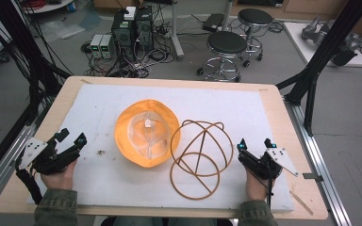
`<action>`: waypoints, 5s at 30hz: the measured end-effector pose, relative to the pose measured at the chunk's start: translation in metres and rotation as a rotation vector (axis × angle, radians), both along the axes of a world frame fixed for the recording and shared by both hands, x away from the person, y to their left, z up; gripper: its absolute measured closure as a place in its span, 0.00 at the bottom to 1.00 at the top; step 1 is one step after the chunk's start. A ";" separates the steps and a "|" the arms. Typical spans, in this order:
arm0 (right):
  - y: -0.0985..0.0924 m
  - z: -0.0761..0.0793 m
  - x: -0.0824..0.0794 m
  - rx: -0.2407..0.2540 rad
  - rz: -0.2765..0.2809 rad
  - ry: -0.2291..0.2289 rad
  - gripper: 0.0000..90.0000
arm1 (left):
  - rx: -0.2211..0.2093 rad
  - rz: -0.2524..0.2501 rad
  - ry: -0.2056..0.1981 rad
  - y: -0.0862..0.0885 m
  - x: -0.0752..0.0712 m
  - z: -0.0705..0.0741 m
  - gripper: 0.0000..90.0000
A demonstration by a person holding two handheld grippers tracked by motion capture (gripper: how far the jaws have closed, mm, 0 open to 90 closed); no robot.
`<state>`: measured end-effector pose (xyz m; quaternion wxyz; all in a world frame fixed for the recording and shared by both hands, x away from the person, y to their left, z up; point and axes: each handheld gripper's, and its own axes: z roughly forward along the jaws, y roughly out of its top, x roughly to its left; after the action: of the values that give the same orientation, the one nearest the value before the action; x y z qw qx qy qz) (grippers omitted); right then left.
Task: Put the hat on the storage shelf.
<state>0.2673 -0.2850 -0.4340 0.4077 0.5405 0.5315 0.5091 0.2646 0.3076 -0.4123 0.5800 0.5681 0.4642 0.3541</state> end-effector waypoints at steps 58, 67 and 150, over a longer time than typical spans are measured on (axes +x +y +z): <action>-0.003 0.001 0.002 0.020 0.001 -0.001 0.11 | 0.061 -0.219 0.259 -0.084 0.091 0.017 0.33; -0.003 0.001 0.002 0.015 0.006 -0.002 0.11 | 0.074 -0.281 0.341 -0.092 0.095 0.009 0.49; -0.004 0.003 -0.002 0.027 -0.007 -0.023 0.11 | -0.040 -0.284 -0.297 -0.116 0.038 0.109 0.97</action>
<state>0.2649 -0.2894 -0.4310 0.4083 0.5419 0.5182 0.5207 0.3027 0.1914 -0.3030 0.6973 0.5580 0.2955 0.3393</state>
